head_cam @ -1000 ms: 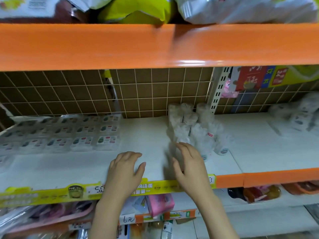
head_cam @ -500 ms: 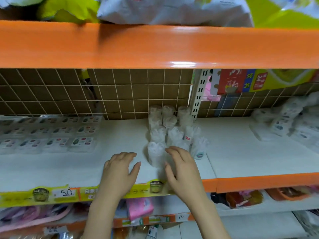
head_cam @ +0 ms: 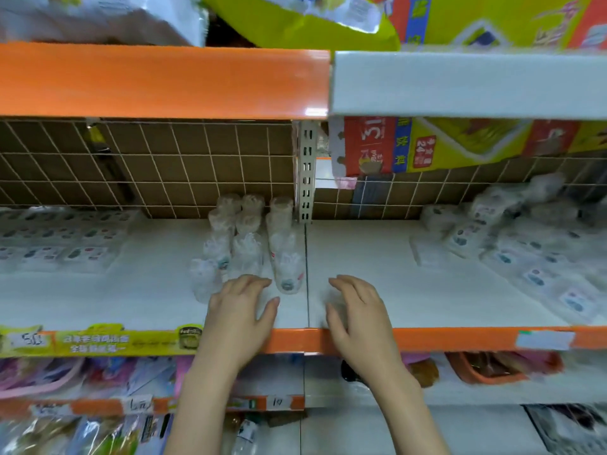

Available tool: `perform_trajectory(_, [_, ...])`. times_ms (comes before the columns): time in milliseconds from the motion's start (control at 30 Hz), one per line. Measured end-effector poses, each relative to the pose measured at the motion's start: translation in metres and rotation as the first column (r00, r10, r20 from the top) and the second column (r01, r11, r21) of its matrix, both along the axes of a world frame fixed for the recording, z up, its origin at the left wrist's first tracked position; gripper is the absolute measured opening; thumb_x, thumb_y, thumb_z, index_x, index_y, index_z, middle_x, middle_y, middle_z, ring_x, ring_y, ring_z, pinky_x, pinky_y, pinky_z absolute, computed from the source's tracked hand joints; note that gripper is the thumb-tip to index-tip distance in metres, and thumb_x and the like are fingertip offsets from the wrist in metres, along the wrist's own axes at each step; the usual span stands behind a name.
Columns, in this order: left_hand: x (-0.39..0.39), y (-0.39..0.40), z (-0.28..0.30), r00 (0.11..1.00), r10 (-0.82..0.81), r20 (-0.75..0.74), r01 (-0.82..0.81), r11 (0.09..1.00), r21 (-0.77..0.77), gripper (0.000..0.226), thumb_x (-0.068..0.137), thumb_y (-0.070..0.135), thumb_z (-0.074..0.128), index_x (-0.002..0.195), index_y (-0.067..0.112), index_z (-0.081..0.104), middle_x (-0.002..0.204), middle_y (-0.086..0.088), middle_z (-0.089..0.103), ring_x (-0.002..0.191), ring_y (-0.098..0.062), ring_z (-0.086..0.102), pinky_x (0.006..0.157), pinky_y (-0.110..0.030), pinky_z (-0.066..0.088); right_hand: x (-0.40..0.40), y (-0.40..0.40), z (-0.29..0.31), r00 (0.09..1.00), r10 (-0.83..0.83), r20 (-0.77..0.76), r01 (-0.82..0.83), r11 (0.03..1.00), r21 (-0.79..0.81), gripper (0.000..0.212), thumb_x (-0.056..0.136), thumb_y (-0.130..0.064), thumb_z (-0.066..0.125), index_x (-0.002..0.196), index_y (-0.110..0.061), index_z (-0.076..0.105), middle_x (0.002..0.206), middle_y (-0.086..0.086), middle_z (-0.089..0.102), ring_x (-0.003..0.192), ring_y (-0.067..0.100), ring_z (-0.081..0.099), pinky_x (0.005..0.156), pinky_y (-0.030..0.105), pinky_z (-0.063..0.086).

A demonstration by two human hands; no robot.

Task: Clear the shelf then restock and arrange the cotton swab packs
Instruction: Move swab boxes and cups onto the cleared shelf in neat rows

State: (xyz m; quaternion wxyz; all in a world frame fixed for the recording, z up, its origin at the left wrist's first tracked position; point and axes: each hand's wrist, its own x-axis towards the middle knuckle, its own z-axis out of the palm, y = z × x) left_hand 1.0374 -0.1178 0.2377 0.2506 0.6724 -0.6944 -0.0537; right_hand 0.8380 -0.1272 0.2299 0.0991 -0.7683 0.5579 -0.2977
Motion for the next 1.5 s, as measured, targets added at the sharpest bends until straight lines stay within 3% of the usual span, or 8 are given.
perform_trajectory(200, [-0.024, -0.016, 0.005, 0.998, -0.057, -0.006, 0.057, 0.998, -0.009, 0.060, 0.079, 0.051, 0.032, 0.110, 0.013, 0.066, 0.111, -0.005, 0.064, 0.104, -0.028, 0.058, 0.087, -0.041, 0.047, -0.027, -0.007, -0.005, 0.999, -0.033, -0.024, 0.035, 0.998, 0.044, 0.041, 0.093, -0.026, 0.048, 0.133, -0.020, 0.048, 0.137, -0.004, 0.047, 0.128, 0.012, 0.037, 0.107, 0.024, 0.025])
perform_trajectory(567, [-0.049, -0.057, 0.007, 0.987, -0.159, -0.009, 0.159, 0.986, -0.056, 0.048, 0.080, 0.045, 0.040, 0.100, 0.011, 0.069, 0.100, -0.007, 0.067, 0.088, -0.032, 0.063, 0.074, -0.040, 0.052, -0.061, -0.034, -0.013, 0.987, -0.160, -0.016, 0.160, 0.985, 0.060, 0.056, 0.085, -0.041, 0.029, 0.128, -0.015, 0.053, 0.130, 0.001, 0.053, 0.122, 0.019, 0.044, 0.103, 0.031, 0.035])
perform_trajectory(733, [-0.075, -0.066, 0.005, 0.985, -0.170, 0.016, 0.170, 0.985, -0.035, 0.053, 0.081, 0.047, 0.038, 0.106, 0.011, 0.068, 0.107, -0.009, 0.067, 0.093, -0.032, 0.062, 0.078, -0.042, 0.051, -0.090, -0.043, -0.021, 0.986, -0.166, -0.020, 0.167, 0.982, 0.086, 0.047, 0.087, -0.033, 0.040, 0.129, -0.016, 0.052, 0.131, -0.001, 0.052, 0.122, 0.017, 0.043, 0.101, 0.025, 0.031])
perform_trajectory(900, [-0.125, -0.074, 0.002, 0.989, -0.149, 0.021, 0.150, 0.988, -0.022, 0.055, 0.080, 0.048, 0.037, 0.106, 0.011, 0.068, 0.107, -0.008, 0.067, 0.093, -0.033, 0.063, 0.077, -0.042, 0.052, -0.140, -0.057, -0.022, 0.992, -0.119, -0.030, 0.122, 0.987, 0.104, 0.046, 0.087, -0.030, 0.043, 0.129, -0.015, 0.053, 0.131, 0.001, 0.053, 0.122, 0.018, 0.045, 0.099, 0.022, 0.028])
perform_trajectory(1233, [-0.299, -0.078, -0.003, 0.978, -0.210, -0.018, 0.211, 0.976, 0.054, 0.065, 0.077, 0.053, 0.029, 0.113, 0.014, 0.066, 0.112, -0.005, 0.067, 0.098, -0.028, 0.063, 0.082, -0.041, 0.051, -0.301, -0.080, -0.013, 0.985, -0.171, -0.013, 0.171, 0.984, 0.051, 0.045, 0.084, -0.026, 0.047, 0.124, -0.009, 0.058, 0.123, 0.010, 0.059, 0.114, 0.029, 0.053, 0.097, 0.037, 0.040])
perform_trajectory(1400, [-0.334, -0.080, -0.004, 0.985, -0.172, -0.028, 0.174, 0.980, 0.094, 0.060, 0.080, 0.052, 0.034, 0.117, 0.015, 0.064, 0.115, -0.006, 0.066, 0.102, -0.027, 0.062, 0.085, -0.038, 0.049, -0.341, -0.078, -0.017, 0.983, -0.180, -0.021, 0.181, 0.983, 0.027, 0.054, 0.083, -0.037, 0.035, 0.123, -0.009, 0.058, 0.122, 0.008, 0.060, 0.112, 0.028, 0.053, 0.096, 0.035, 0.040])
perform_trajectory(1500, [-0.343, -0.080, -0.004, 0.987, -0.162, -0.023, 0.163, 0.980, 0.115, 0.062, 0.079, 0.053, 0.032, 0.119, 0.016, 0.063, 0.116, -0.005, 0.065, 0.103, -0.026, 0.061, 0.086, -0.036, 0.048, -0.349, -0.077, -0.025, 0.985, -0.173, -0.014, 0.173, 0.984, 0.051, 0.048, 0.084, -0.034, 0.040, 0.122, -0.010, 0.058, 0.121, 0.008, 0.059, 0.111, 0.028, 0.053, 0.095, 0.036, 0.040])
